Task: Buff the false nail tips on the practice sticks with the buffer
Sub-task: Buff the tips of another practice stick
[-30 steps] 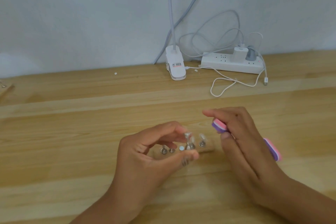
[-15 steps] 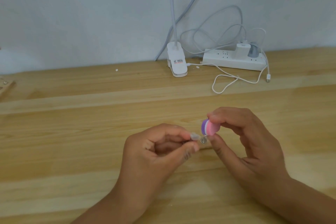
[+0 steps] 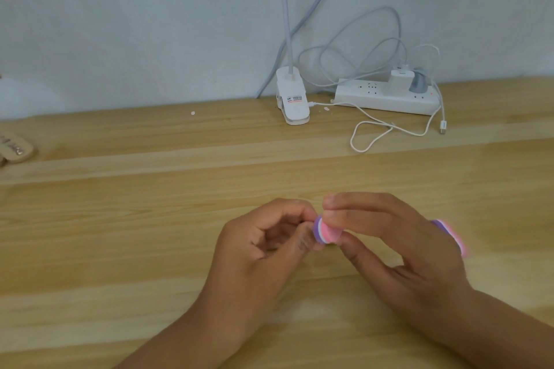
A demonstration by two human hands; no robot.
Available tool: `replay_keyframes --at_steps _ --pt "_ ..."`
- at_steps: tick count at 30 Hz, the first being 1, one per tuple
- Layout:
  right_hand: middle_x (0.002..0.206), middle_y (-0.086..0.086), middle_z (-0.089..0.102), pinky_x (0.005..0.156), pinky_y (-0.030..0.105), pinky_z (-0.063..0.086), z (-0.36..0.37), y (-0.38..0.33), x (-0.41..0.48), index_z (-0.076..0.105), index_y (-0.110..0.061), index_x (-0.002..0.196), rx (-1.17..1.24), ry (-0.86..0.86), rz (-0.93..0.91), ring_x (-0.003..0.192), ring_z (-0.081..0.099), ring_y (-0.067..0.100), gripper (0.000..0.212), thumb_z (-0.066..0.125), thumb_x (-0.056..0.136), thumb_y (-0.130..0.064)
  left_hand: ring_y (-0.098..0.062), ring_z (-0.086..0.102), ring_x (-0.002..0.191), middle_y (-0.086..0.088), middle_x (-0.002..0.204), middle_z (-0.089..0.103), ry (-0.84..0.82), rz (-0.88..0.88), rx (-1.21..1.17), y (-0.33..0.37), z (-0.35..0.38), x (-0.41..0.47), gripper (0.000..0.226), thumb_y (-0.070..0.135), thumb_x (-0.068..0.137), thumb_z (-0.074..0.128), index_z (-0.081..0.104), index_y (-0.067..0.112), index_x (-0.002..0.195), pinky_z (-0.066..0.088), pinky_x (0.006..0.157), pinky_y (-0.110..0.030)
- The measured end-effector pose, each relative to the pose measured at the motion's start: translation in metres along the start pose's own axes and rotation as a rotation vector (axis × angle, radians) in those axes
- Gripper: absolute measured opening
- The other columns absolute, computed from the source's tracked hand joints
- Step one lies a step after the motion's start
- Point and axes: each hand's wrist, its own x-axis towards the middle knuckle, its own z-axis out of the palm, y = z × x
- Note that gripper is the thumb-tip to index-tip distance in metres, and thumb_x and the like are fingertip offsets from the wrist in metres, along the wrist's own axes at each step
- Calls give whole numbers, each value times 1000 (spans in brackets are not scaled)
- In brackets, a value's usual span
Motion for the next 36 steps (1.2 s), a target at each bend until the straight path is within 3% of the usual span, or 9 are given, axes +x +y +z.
replay_keyframes --at_steps 3,6,11,17,28,33,36 --pt "114 6 68 97 20 49 -2 2 1 70 -12 109 -4 0 -26 112 66 10 24 68 87 -3 -4 51 60 4 70 61 -8 20 49 0 0 -2 2 20 90 65 67 18 88 42 56 -17" --pt "113 5 69 99 17 47 -2 4 0 71 -7 106 -38 14 -9 114 65 8 20 70 88 0 -1 49 57 7 69 58 -24 13 23 0 -1 -2 10 23 90 60 65 16 88 40 55 -15" --pt "115 10 69 99 23 51 -3 7 -2 71 -9 107 -27 -14 -65 116 66 13 33 71 82 12 -9 48 48 -1 68 58 -64 -44 7 -2 -3 -2 17 31 89 58 64 15 88 42 47 -22" --pt "115 10 68 99 22 51 -2 3 -3 69 -8 107 -49 -20 -129 117 66 13 25 66 88 8 -4 56 53 -4 74 65 -68 -55 -10 -3 -1 -3 13 24 89 60 66 12 90 46 49 -20" --pt "116 9 69 99 17 48 -3 5 0 71 -3 108 -103 -26 -80 114 66 10 34 71 78 12 -7 63 61 -10 80 65 -61 -84 20 -3 -1 -3 18 29 88 62 68 13 92 49 48 -25" --pt "119 8 69 101 16 47 -5 7 -1 71 -7 110 -133 -48 -72 118 64 7 33 70 82 10 -3 60 54 -5 77 66 -61 -100 14 -2 -1 -4 12 22 90 62 67 11 91 48 49 -22" --pt "123 9 70 105 14 43 -1 4 -2 71 -9 114 -105 -117 -97 121 60 5 21 53 103 -6 -6 57 52 -7 77 66 -45 -102 -2 -2 0 -3 9 17 89 60 67 12 88 48 50 -22"
